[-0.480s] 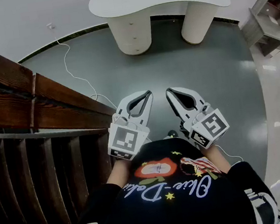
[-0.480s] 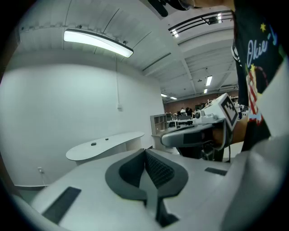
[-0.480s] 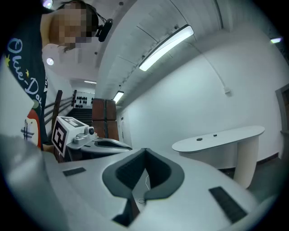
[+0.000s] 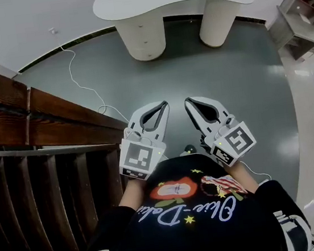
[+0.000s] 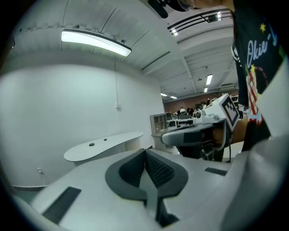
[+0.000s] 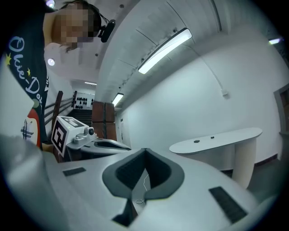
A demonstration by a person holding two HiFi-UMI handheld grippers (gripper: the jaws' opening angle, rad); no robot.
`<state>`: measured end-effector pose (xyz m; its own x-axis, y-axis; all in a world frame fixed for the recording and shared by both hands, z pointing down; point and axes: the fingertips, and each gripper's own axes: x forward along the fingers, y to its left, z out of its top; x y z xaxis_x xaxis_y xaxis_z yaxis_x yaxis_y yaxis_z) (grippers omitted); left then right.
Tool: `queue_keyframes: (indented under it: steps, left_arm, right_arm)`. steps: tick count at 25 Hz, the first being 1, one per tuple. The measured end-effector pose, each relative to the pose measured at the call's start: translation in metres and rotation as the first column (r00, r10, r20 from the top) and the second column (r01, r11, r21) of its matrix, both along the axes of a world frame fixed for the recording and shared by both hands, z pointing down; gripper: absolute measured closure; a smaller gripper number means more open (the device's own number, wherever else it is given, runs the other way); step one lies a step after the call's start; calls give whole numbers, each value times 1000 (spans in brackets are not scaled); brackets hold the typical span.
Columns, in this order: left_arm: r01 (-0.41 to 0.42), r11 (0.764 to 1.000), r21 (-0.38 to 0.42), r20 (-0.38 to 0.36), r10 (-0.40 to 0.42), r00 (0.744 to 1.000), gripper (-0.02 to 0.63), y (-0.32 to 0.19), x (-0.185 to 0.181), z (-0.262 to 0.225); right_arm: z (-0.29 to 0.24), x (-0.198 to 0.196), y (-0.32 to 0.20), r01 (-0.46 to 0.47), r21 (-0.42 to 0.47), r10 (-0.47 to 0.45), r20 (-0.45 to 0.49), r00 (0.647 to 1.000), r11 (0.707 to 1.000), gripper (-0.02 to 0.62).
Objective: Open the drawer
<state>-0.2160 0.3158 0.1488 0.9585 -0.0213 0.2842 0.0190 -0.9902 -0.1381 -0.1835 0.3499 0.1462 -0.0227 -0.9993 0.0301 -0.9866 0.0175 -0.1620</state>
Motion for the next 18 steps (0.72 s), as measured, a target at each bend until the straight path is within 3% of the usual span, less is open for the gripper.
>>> queue_keyframes:
  steps: [18]
  left_arm:
    - [4,1000,-2,22,-4,1000,601,53,33,12]
  right_arm:
    - [15,55,64,-42,15,41,53,998,999,595]
